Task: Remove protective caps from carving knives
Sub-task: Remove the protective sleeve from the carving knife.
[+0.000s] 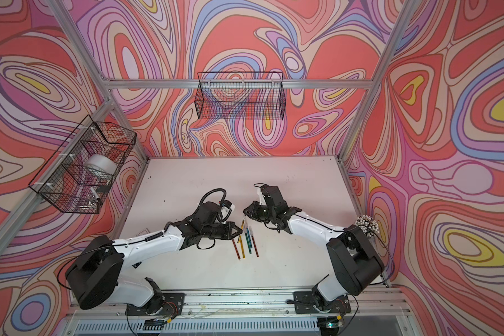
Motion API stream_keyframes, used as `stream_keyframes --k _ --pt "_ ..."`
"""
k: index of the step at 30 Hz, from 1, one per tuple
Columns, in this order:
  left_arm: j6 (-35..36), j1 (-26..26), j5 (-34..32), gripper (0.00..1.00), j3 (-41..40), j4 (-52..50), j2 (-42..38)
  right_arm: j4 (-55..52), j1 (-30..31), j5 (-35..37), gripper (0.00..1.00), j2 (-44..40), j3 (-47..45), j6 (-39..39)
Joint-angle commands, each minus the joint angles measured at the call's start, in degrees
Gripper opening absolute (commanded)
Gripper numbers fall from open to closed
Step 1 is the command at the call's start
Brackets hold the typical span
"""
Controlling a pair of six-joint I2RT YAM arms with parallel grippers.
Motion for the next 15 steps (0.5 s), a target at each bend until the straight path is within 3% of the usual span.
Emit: stream_keyframes --k 1,10,15 --pt "-0.5 -0.4 0.3 0.08 -0.4 1.2 0.6 0.2 0.4 -0.4 0.18 1.1 1.2 -0.3" --pt "-0.4 -0.5 0.2 0.09 -0.1 0.8 0.5 0.1 0.4 -0.5 0.12 1.1 1.4 -0.2" --pt "-0.5 -0.5 0.4 0.16 0.3 0.2 1.2 0.0 0.3 -0.3 0.1 0.7 1.6 -0.2"
